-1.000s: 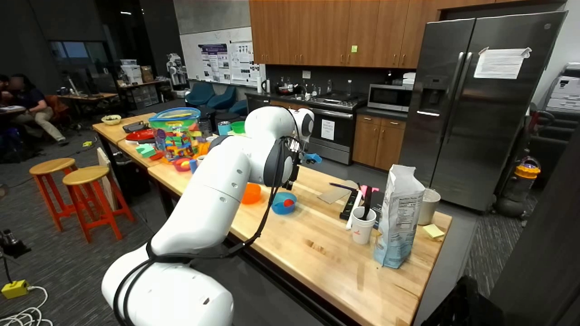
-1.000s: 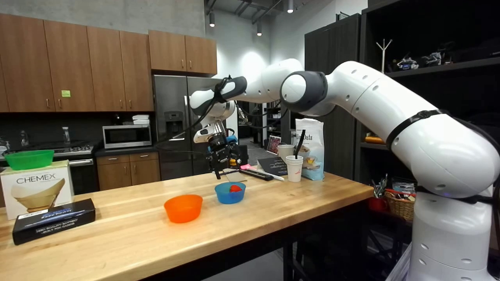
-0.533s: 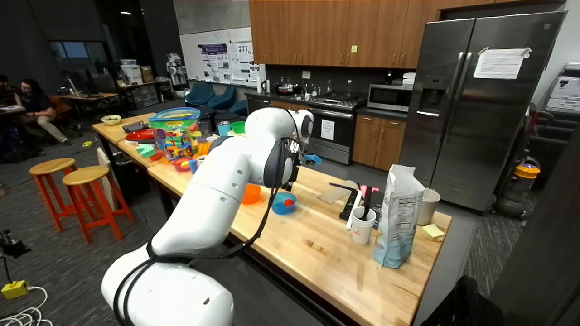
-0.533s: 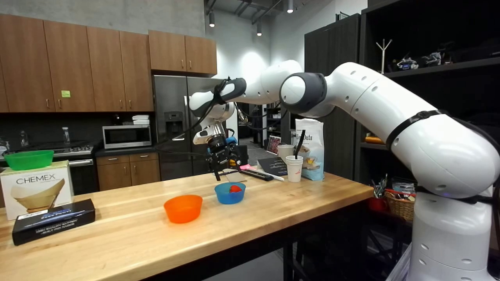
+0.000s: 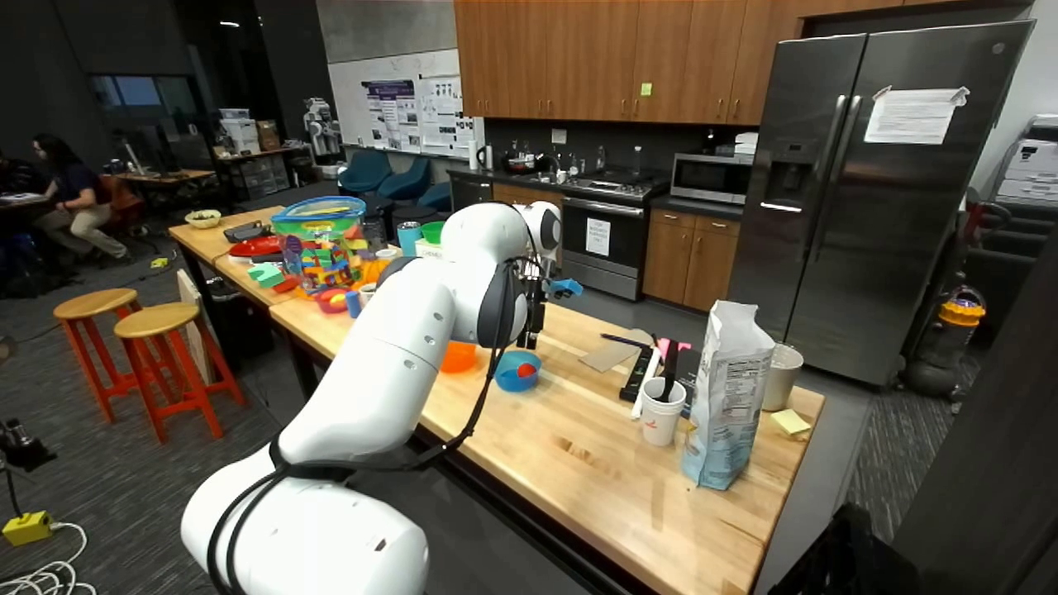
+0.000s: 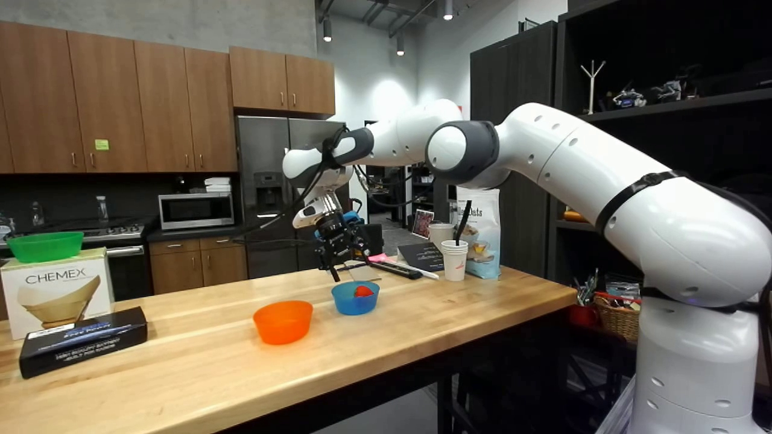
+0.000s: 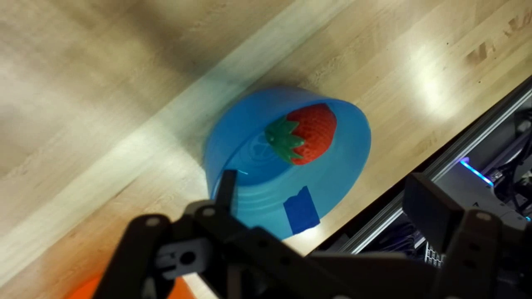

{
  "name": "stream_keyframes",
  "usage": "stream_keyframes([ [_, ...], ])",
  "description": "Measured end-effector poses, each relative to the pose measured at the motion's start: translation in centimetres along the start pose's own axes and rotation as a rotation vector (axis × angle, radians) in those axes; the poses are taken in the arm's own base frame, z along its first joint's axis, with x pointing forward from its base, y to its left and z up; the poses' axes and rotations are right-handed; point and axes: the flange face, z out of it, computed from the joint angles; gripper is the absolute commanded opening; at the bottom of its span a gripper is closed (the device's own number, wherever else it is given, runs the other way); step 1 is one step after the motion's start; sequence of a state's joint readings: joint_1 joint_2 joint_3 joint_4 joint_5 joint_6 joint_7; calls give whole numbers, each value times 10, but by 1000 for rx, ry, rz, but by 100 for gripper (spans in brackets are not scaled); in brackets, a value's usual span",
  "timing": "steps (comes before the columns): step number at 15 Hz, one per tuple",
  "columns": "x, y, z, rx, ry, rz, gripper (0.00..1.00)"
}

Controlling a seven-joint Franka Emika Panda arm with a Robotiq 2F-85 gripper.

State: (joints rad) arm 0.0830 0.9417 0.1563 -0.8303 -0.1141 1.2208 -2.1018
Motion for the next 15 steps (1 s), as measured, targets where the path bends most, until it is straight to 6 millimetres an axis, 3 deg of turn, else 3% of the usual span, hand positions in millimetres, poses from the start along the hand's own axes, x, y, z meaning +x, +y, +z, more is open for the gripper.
stream_keyframes([
  [15,-4,14,-7,-9,-87,-67,100],
])
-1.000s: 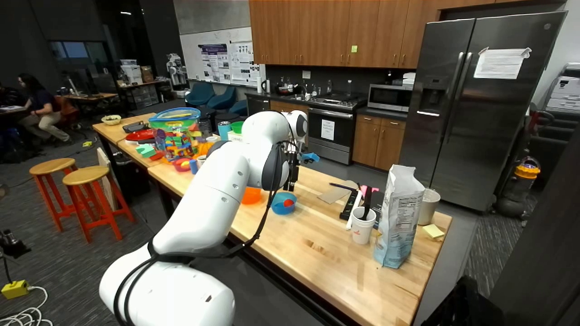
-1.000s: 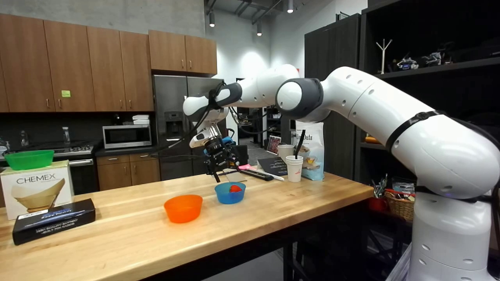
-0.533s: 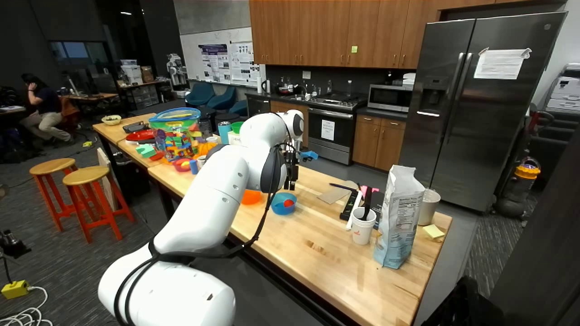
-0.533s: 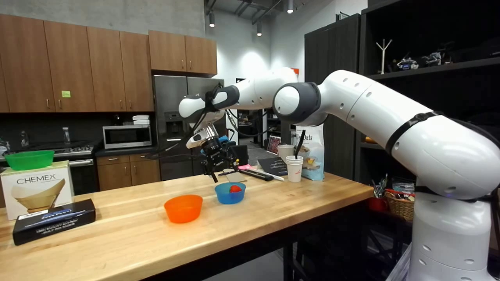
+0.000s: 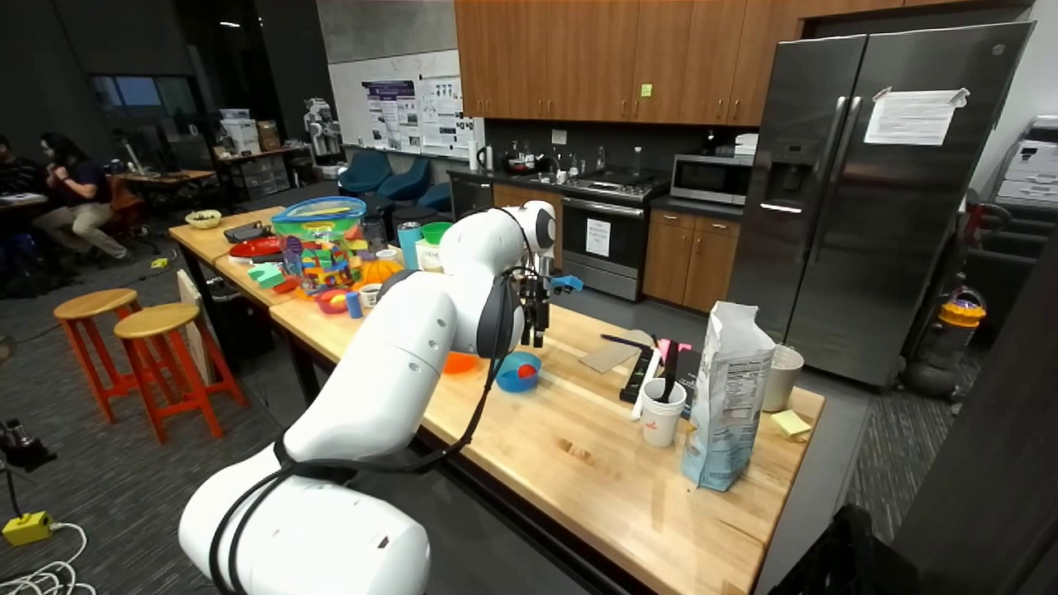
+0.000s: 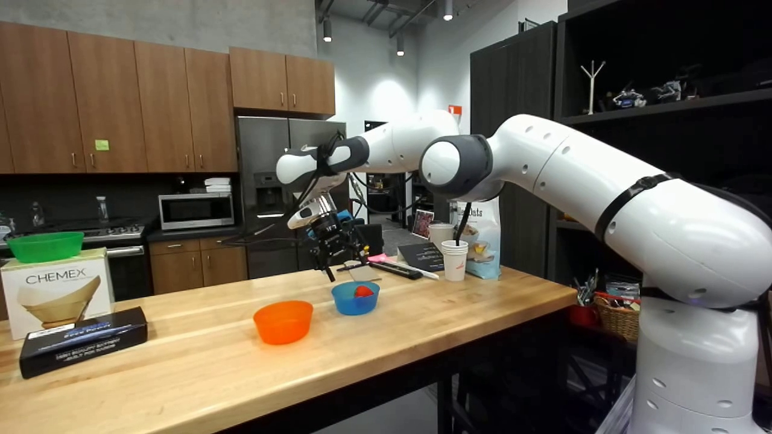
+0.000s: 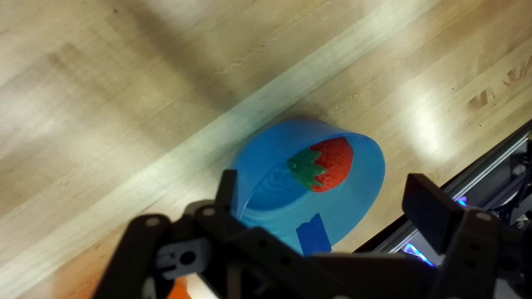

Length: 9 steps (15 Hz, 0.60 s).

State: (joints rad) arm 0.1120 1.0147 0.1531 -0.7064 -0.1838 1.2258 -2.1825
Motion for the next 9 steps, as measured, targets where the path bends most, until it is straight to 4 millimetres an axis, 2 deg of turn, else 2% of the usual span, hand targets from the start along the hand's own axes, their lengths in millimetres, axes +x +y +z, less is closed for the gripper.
stream_keyframes([
  [9,21,26,21,-31,115,-254,100],
])
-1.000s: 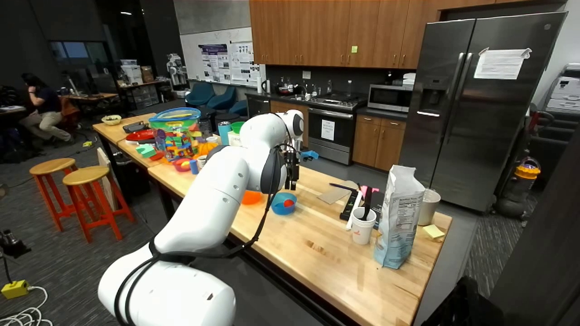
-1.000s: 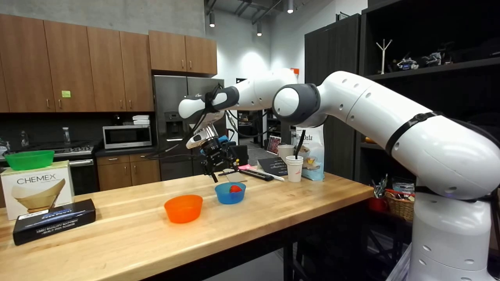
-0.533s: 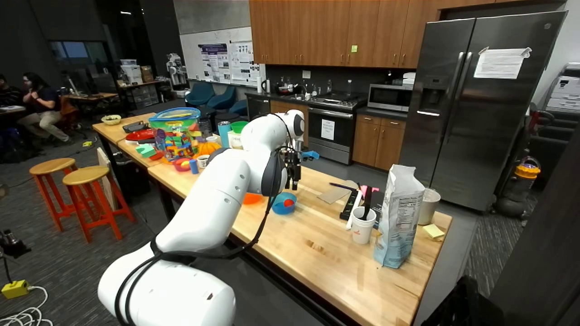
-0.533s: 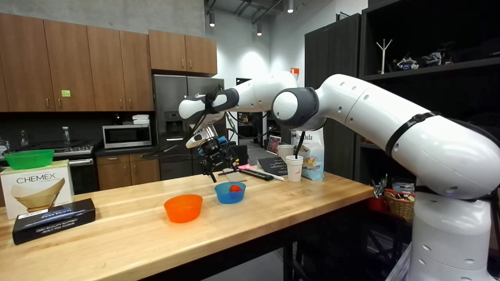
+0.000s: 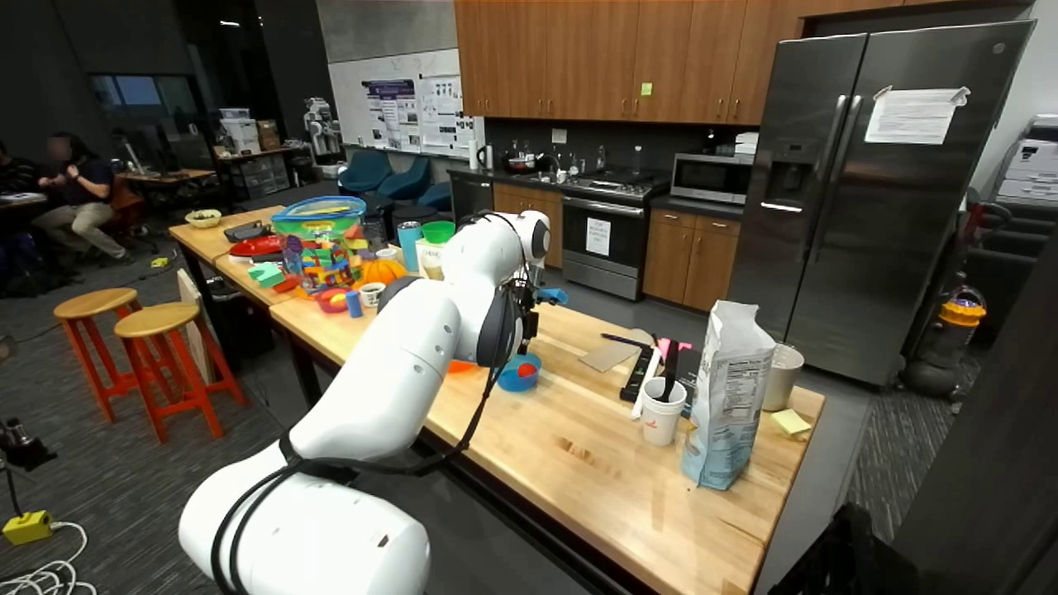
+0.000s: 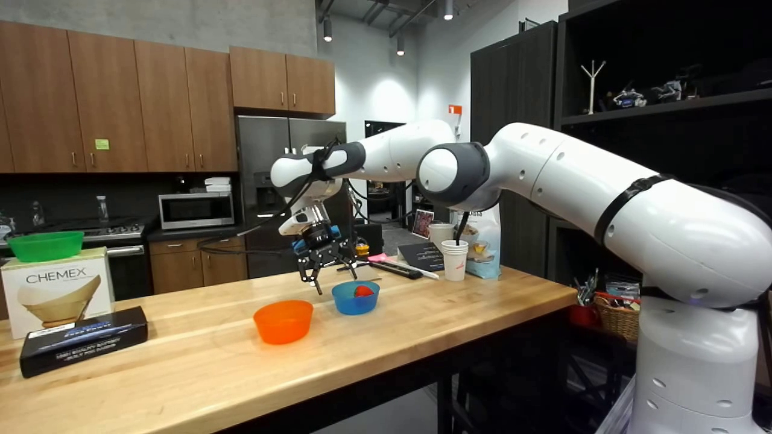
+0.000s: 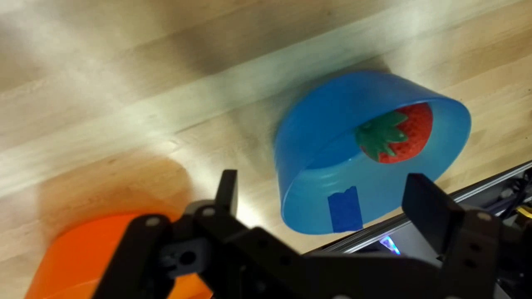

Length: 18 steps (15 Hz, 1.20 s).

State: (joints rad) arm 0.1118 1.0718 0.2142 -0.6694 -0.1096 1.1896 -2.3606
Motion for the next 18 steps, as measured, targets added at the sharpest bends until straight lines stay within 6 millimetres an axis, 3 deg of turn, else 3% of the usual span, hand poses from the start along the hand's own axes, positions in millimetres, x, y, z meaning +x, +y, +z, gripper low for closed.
stream_keyframes([
  [15,11,22,27,47,71,-103,100],
  [16,12,24,28,54,62,-109,80],
  [18,13,29,31,64,49,-118,68],
])
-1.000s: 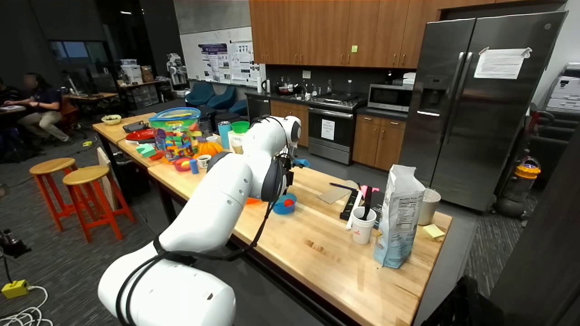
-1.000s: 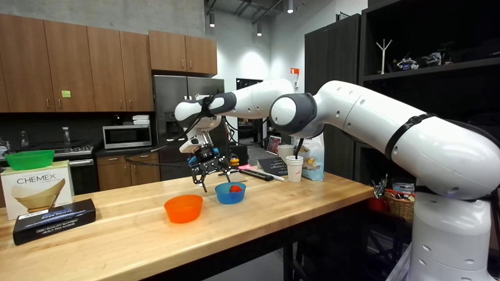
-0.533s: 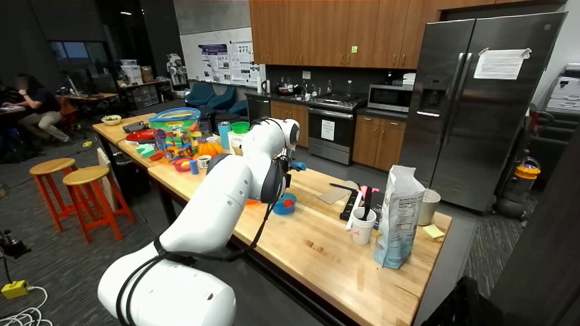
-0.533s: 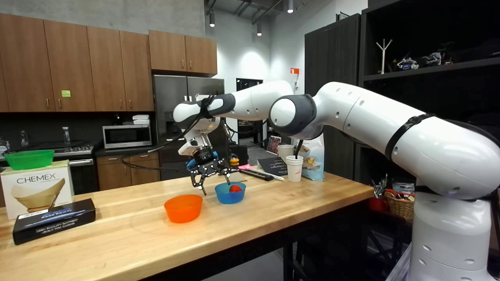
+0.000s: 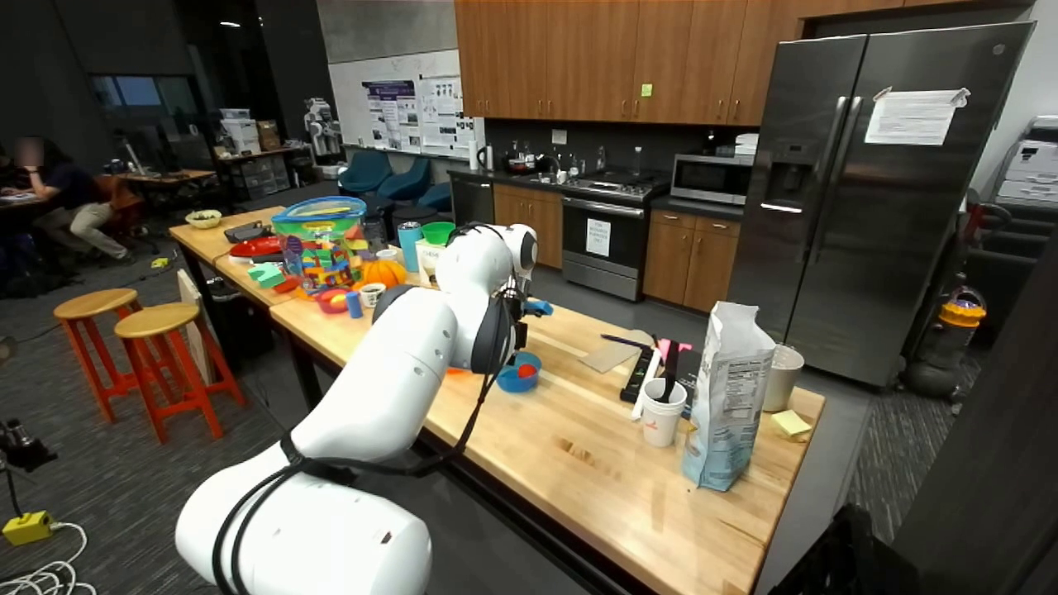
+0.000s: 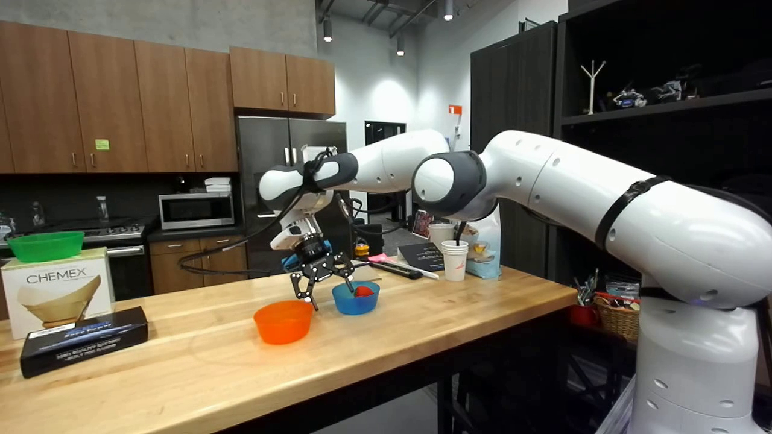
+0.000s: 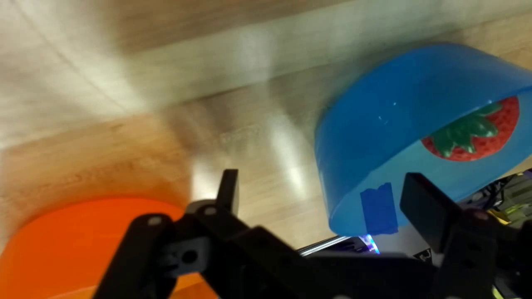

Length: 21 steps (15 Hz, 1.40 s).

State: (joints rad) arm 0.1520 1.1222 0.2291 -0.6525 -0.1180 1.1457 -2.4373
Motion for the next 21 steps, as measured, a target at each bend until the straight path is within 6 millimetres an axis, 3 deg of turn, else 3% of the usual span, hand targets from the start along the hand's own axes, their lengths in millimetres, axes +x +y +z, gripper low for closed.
stream_keyframes([
  [5,-1,4,1,0,-12,-6,27],
  [9,-4,-1,-4,-15,-26,2,1],
  [21,-18,-33,-34,-89,-83,48,1],
])
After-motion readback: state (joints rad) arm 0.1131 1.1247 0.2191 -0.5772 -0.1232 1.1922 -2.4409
